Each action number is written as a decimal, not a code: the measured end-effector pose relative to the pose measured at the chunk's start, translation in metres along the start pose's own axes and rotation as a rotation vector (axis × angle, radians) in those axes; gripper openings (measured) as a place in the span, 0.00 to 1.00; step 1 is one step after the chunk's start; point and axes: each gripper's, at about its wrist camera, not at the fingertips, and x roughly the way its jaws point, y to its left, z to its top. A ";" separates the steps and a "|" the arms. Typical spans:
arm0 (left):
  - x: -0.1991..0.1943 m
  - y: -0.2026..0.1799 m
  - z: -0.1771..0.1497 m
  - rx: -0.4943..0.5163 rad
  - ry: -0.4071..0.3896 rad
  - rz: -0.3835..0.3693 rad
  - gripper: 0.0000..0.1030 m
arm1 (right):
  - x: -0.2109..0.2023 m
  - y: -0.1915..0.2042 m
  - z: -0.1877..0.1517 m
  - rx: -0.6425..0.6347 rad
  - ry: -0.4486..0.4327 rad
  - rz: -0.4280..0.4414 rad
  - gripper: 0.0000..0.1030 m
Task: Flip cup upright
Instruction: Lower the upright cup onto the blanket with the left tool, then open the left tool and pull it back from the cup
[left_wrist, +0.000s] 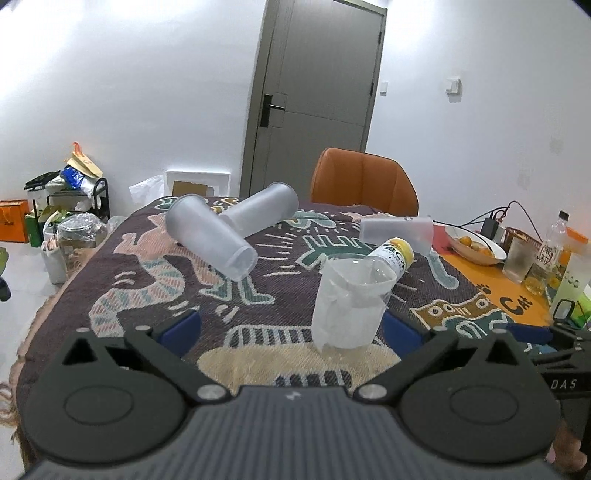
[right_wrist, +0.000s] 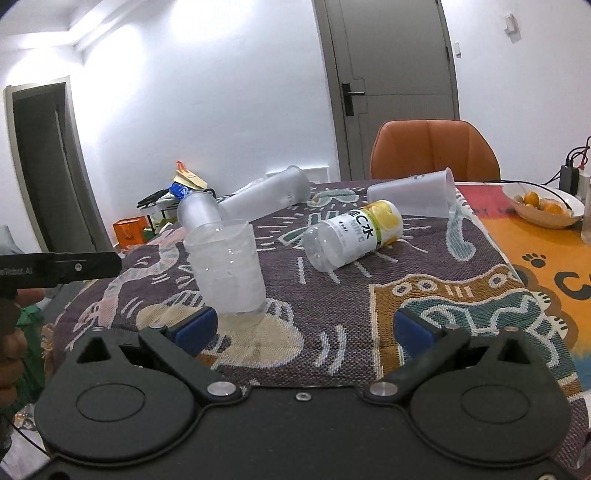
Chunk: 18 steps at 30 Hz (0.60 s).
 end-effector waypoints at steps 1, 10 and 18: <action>-0.002 0.001 -0.002 -0.003 -0.001 0.002 1.00 | -0.002 0.001 -0.001 -0.003 -0.001 0.001 1.00; -0.017 0.012 -0.017 0.008 -0.005 0.000 1.00 | -0.015 0.008 -0.008 -0.038 0.001 -0.010 1.00; -0.023 0.021 -0.029 -0.007 0.004 -0.010 1.00 | -0.020 0.007 -0.010 -0.027 0.005 -0.003 1.00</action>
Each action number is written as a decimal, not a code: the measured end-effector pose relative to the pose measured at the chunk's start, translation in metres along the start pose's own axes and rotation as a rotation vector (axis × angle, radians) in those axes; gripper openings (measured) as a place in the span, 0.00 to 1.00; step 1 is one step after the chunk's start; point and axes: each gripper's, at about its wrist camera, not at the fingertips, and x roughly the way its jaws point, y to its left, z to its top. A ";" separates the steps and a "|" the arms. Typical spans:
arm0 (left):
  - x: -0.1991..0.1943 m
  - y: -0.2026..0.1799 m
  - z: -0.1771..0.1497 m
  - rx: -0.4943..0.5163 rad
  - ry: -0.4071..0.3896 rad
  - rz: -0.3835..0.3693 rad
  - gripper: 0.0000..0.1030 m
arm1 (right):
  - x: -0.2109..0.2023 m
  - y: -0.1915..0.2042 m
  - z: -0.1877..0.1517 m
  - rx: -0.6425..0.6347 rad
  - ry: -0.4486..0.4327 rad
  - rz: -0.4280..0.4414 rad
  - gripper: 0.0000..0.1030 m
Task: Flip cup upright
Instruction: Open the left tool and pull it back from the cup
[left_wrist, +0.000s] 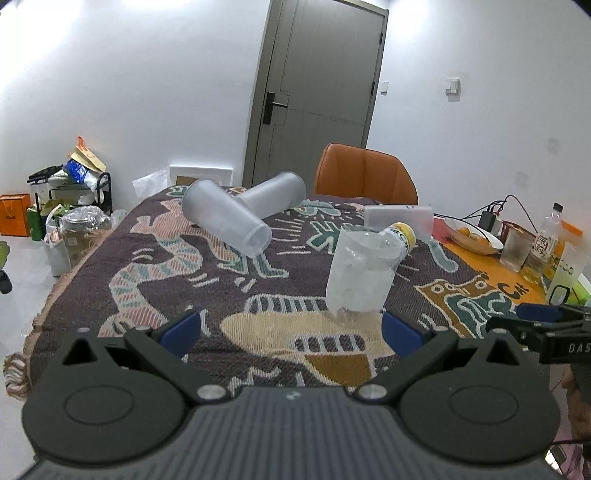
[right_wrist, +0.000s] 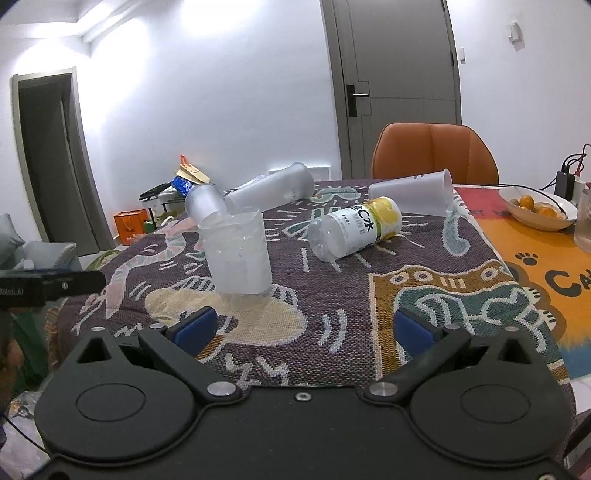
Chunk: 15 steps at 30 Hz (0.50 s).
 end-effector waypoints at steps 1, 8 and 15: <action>0.000 0.001 0.000 -0.006 0.001 0.000 1.00 | 0.000 0.000 0.000 0.002 0.002 0.003 1.00; -0.002 0.000 -0.003 -0.003 0.010 -0.002 1.00 | 0.000 0.003 -0.002 0.006 0.011 0.012 1.00; -0.001 -0.002 -0.004 0.004 0.021 0.006 1.00 | 0.001 0.005 -0.001 0.003 0.010 0.017 1.00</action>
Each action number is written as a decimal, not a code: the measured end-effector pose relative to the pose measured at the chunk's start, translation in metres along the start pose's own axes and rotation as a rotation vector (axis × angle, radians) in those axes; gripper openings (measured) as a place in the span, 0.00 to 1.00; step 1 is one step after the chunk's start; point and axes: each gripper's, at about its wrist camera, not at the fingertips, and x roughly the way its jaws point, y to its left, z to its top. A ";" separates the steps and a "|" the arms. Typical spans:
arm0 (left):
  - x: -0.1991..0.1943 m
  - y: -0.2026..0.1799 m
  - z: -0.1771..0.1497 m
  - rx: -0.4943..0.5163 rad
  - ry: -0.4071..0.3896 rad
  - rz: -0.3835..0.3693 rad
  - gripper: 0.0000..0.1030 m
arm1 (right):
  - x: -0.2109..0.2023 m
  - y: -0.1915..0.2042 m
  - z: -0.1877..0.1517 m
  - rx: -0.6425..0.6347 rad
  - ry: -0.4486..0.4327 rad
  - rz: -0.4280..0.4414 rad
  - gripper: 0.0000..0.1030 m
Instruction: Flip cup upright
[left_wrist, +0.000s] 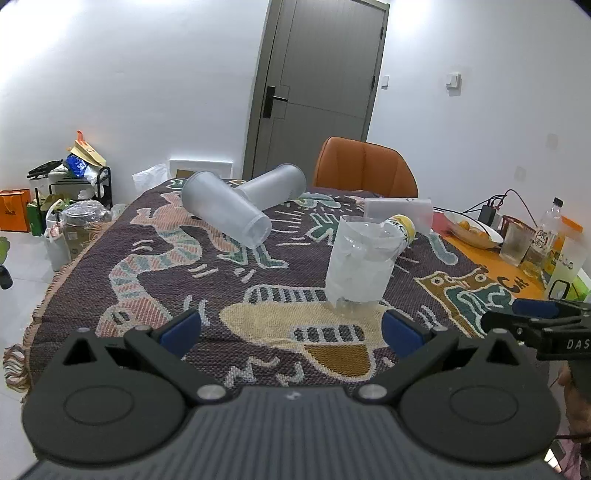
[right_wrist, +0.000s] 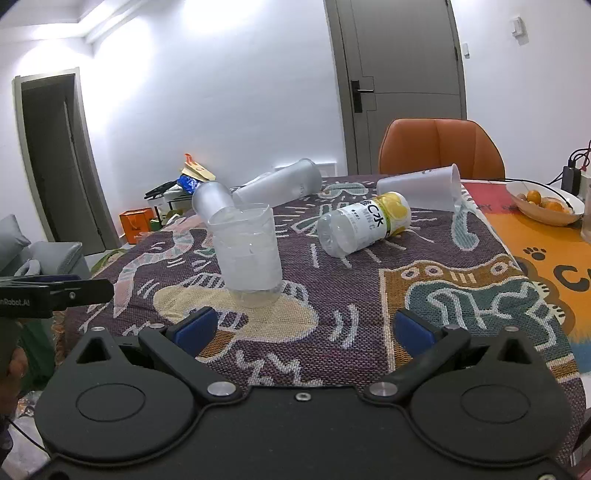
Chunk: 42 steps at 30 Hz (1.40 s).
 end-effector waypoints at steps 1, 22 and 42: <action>0.000 0.000 0.000 0.001 0.001 0.006 1.00 | 0.000 0.000 0.000 0.000 0.000 -0.001 1.00; 0.000 0.004 0.000 -0.011 0.013 0.006 1.00 | -0.002 -0.002 0.000 0.001 -0.007 -0.009 1.00; 0.002 0.004 -0.002 -0.009 0.027 0.001 1.00 | 0.000 -0.004 -0.001 0.009 -0.004 -0.013 1.00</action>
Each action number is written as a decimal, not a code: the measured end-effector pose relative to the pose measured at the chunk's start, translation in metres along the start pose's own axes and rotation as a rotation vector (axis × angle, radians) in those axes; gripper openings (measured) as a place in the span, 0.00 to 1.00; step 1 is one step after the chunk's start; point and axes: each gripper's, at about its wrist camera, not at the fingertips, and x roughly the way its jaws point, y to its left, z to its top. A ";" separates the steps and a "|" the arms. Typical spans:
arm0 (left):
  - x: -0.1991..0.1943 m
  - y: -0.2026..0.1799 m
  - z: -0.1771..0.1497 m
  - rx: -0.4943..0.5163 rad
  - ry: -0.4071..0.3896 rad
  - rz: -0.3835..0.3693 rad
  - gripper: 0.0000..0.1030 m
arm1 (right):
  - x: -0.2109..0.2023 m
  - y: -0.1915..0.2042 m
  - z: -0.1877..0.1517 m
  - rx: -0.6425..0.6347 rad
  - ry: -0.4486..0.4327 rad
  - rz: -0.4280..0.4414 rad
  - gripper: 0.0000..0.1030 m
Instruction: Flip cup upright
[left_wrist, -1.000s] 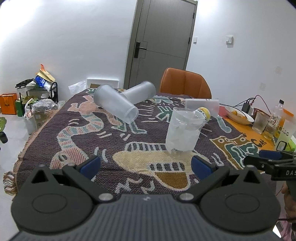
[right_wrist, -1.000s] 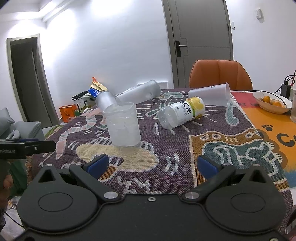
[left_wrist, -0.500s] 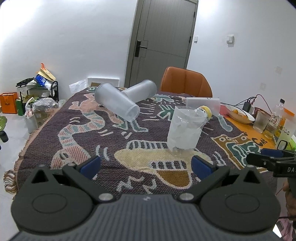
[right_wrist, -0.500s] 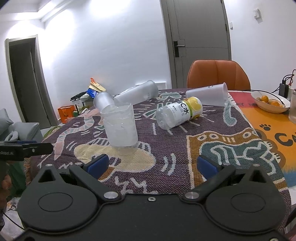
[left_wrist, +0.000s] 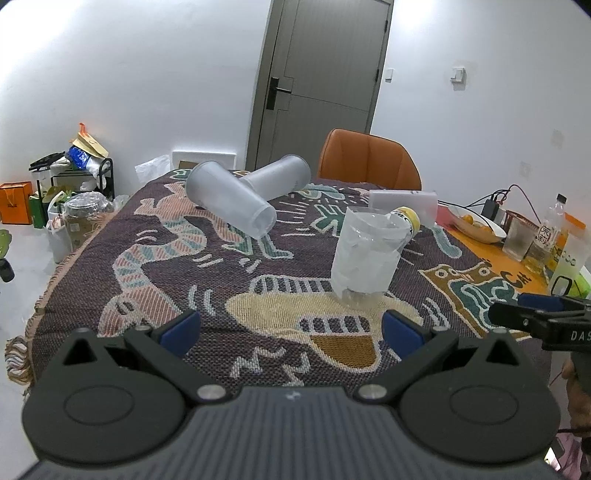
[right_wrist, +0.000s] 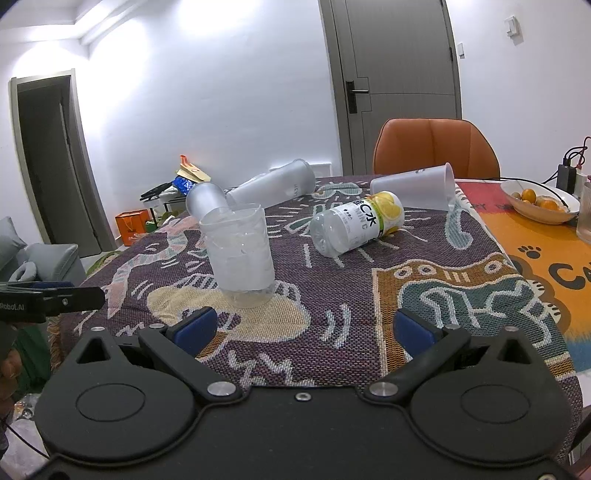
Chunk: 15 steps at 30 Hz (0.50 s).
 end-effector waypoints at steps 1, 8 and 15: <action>0.000 0.000 0.000 0.000 0.000 0.000 1.00 | 0.000 0.000 0.000 0.001 0.000 -0.001 1.00; 0.000 0.000 0.000 0.000 -0.002 0.001 1.00 | 0.001 0.000 -0.001 0.000 0.002 -0.003 1.00; -0.001 -0.002 -0.001 -0.003 -0.003 -0.012 1.00 | 0.002 0.002 0.000 -0.008 -0.001 -0.009 1.00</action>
